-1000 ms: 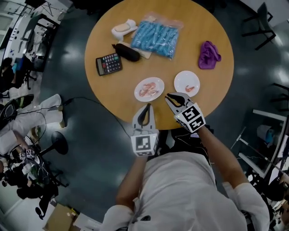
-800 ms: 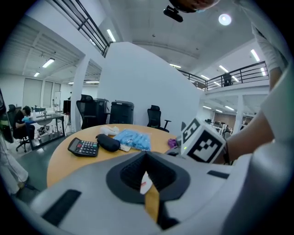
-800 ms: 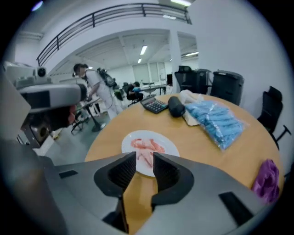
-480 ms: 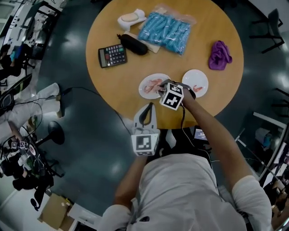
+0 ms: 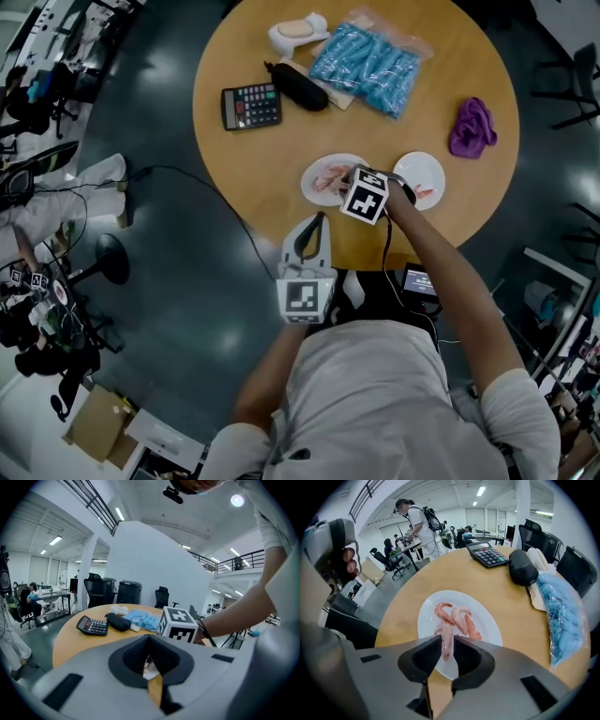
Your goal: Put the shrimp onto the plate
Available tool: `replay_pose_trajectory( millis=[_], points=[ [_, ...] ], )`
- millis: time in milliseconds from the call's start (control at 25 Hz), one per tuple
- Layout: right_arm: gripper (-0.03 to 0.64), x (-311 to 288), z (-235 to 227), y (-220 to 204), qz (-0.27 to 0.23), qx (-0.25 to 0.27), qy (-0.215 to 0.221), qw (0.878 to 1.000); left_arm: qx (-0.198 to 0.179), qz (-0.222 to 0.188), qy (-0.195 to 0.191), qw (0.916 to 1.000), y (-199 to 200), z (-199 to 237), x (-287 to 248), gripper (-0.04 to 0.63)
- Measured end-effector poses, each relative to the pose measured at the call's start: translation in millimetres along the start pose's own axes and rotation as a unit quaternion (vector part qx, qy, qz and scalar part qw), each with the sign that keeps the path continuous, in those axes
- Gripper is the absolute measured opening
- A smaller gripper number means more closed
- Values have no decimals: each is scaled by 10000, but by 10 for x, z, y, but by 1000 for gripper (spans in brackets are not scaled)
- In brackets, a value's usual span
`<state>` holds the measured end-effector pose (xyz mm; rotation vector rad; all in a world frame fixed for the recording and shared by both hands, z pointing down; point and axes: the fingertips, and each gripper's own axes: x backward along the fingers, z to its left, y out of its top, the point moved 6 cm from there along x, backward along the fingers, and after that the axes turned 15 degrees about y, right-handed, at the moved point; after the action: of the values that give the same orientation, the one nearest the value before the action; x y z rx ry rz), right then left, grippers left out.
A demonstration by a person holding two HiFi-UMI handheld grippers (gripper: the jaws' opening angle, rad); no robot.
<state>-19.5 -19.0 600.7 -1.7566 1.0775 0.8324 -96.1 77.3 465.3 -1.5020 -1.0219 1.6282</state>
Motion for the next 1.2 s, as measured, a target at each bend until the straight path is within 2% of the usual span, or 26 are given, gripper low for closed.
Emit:
replay_pose_trajectory(
  millis=[280,520,840,1040,1200],
  points=[
    [55,-5,27,28,-45,33,-71,10000,15,31,-11,10000,-12,-7,-15,8],
    [48,56,30,-23,-200,-9,-314,9993,-22,26,-42,10000,-18,-46,-10,8],
    [46,334,120,-107,-581,-154,-530,9968,14,35,-104,9999,-5,-110,-9,8],
    [46,725,226,-392,-827,-228,-1120,9900,-64,-31,-224,9997,70,-205,-3,8],
    [48,1094,238,-881,-644,-428,-2041,9759,-133,-78,-309,9994,127,-294,22,8]
  ],
)
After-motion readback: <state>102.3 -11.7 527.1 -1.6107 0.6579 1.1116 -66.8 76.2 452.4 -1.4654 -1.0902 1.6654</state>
